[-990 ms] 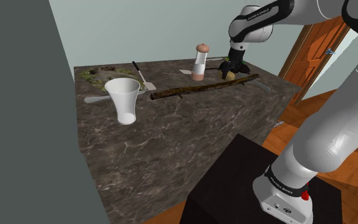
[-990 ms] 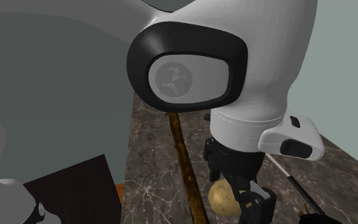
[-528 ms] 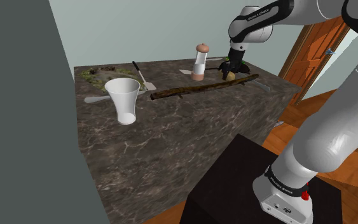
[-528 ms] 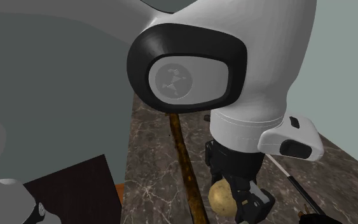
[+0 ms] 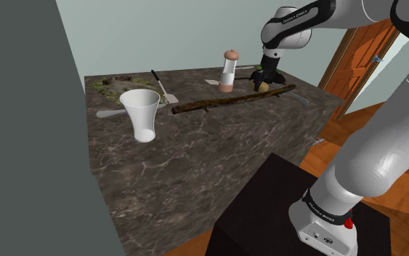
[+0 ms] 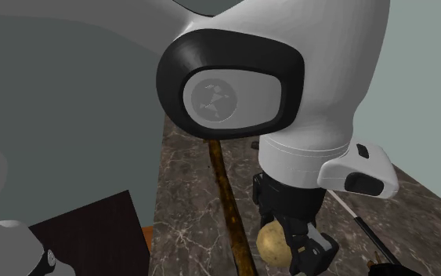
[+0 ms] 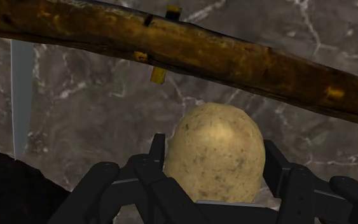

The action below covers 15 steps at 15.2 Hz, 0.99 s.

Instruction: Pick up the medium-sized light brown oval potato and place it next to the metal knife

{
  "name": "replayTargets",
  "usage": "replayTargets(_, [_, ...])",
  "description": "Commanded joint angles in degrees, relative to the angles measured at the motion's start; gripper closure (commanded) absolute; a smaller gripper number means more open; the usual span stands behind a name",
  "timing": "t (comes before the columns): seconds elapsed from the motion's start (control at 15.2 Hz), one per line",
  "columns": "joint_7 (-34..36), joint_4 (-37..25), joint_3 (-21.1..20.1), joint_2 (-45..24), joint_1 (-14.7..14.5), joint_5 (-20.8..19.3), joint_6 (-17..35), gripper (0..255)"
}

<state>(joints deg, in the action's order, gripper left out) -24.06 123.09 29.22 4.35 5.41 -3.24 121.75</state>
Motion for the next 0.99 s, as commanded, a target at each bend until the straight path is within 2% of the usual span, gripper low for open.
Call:
replayTargets(0.0, [-0.01,0.03,0.01,-0.02,0.01,0.00,0.04,255])
replayTargets(0.92, [0.91,-7.97,-0.72,3.03,-0.20,-1.26,-10.70,255])
